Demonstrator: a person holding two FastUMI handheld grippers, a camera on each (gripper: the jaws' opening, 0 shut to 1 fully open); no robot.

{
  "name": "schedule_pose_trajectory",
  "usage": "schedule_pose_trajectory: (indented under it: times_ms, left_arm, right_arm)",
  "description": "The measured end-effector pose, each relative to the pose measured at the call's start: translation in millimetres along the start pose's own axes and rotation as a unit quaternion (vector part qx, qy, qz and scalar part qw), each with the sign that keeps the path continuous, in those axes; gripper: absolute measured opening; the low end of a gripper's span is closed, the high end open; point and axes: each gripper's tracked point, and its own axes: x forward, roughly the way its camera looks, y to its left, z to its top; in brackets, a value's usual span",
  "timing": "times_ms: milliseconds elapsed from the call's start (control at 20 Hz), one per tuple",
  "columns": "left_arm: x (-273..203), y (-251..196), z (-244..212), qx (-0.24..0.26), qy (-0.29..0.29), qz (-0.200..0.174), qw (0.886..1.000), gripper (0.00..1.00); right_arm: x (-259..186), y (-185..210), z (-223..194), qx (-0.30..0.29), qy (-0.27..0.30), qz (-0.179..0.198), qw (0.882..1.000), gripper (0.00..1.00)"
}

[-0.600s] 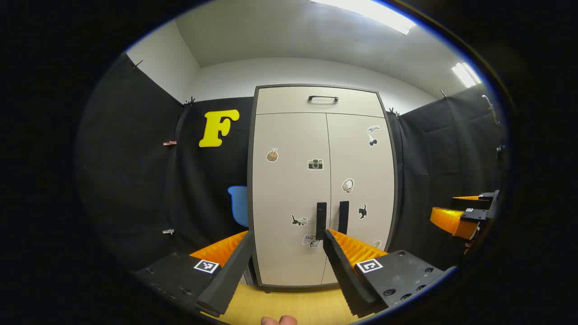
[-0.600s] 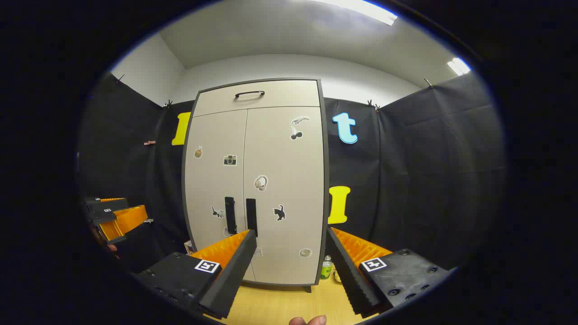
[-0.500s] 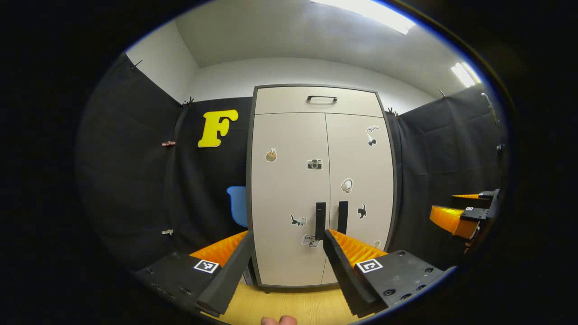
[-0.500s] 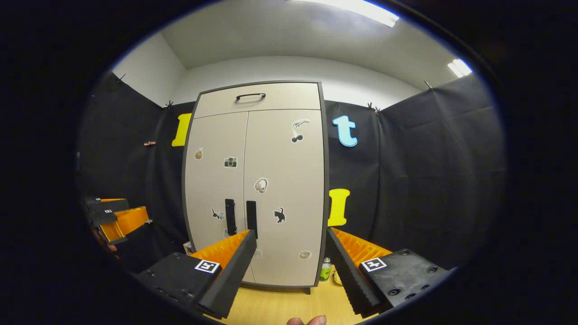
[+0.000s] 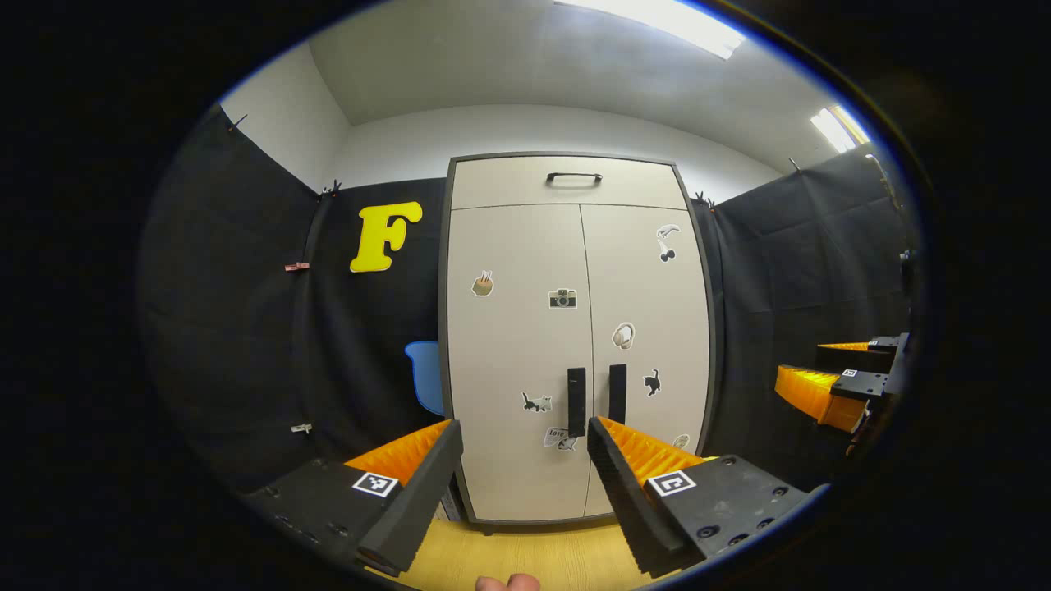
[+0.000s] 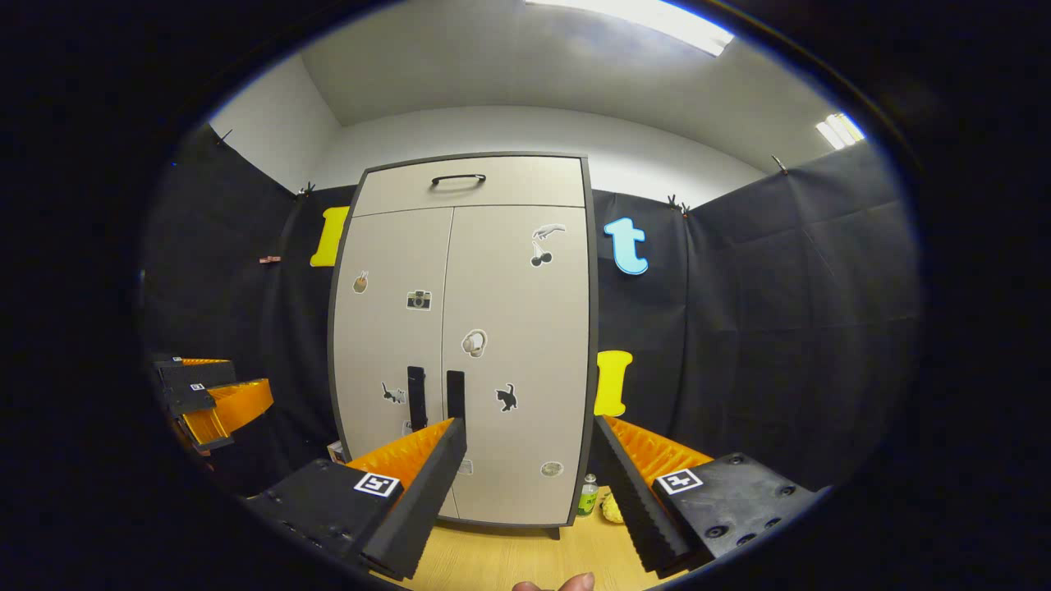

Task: Open the right door of the double-door shoe cabinet with the right hand, and open the left door with the left hand.

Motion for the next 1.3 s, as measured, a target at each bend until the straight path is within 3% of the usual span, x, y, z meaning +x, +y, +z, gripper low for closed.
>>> schedule_pose_trajectory:
  times_ms: [550, 950, 1300]
  left_arm:
    - [1.8, 6.6, -4.1, 0.005, 0.002, 0.001, 1.0, 0.94]
    - [11.6, 24.7, -13.4, 0.006, 0.007, 0.008, 1.0, 0.94]
    - [21.9, 57.4, -22.6, -0.004, 0.011, 0.033, 0.999, 0.95]
  right_arm:
    - [19.1, 22.1, -7.3, 0.014, 0.012, 0.023, 1.0, 0.98]
    - [102.7, 76.6, -25.2, 0.034, 0.024, 0.054, 0.998, 0.98]
    - [191.9, 97.8, -64.5, 0.032, 0.041, 0.028, 0.998, 0.97]
